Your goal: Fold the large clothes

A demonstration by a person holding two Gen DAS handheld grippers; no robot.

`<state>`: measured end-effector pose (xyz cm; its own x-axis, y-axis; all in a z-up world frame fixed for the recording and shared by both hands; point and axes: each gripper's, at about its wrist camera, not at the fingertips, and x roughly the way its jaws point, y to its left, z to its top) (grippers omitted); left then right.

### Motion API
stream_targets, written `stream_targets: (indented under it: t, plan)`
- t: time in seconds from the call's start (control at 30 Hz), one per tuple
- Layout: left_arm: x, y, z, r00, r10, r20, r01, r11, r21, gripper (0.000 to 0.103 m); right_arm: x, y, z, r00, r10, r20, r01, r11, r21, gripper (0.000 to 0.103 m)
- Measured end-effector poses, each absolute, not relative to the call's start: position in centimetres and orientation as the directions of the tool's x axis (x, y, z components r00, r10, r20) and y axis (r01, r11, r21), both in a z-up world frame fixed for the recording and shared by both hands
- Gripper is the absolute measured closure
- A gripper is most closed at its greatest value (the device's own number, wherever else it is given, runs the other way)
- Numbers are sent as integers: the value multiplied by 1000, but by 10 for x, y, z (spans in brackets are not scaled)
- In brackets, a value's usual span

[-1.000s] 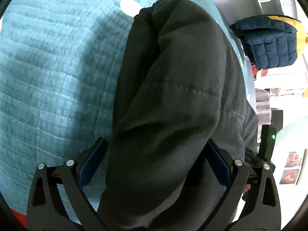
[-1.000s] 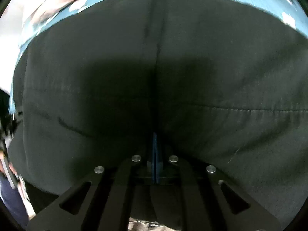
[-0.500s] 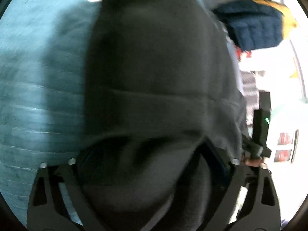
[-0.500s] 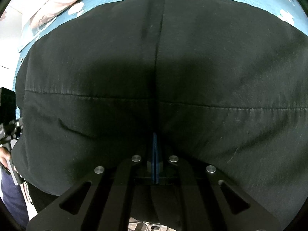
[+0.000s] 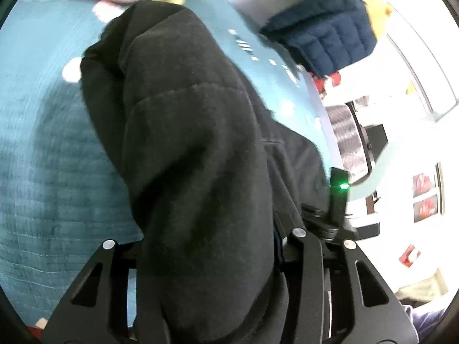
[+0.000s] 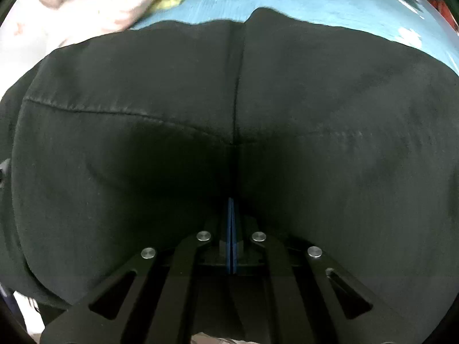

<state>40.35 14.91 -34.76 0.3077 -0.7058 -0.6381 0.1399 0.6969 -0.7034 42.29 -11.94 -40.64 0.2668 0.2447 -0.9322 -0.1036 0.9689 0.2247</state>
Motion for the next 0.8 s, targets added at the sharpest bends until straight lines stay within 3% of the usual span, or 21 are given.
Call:
stream_targets:
  t: [0.2, 0.23, 0.4, 0.6, 0.7, 0.8]
  plan:
    - [397, 85, -296, 310, -665, -679, 260, 746, -612, 61, 395, -163, -392, 317, 358, -878, 41, 920, 390, 103]
    - [394, 74, -290, 307, -658, -687, 269, 753, -600, 61, 385, -171, -383, 343, 370, -864, 48, 911, 409, 100]
    - [392, 50, -269, 295, -633, -716, 318, 772, -551, 61, 353, -180, -360, 397, 464, -792, 5, 862, 507, 101]
    - [390, 2, -258, 260, -573, -777, 375, 801, -466, 60, 355, -168, -419, 278, 548, -789, 12, 819, 573, 102]
    - [387, -36, -269, 246, -511, -824, 408, 826, -390, 60, 357, -168, -444, 290, 569, -769, 42, 796, 604, 103]
    - [394, -61, -259, 254, -530, -809, 417, 815, -402, 61, 341, -190, -439, 372, 620, -691, 75, 722, 688, 103]
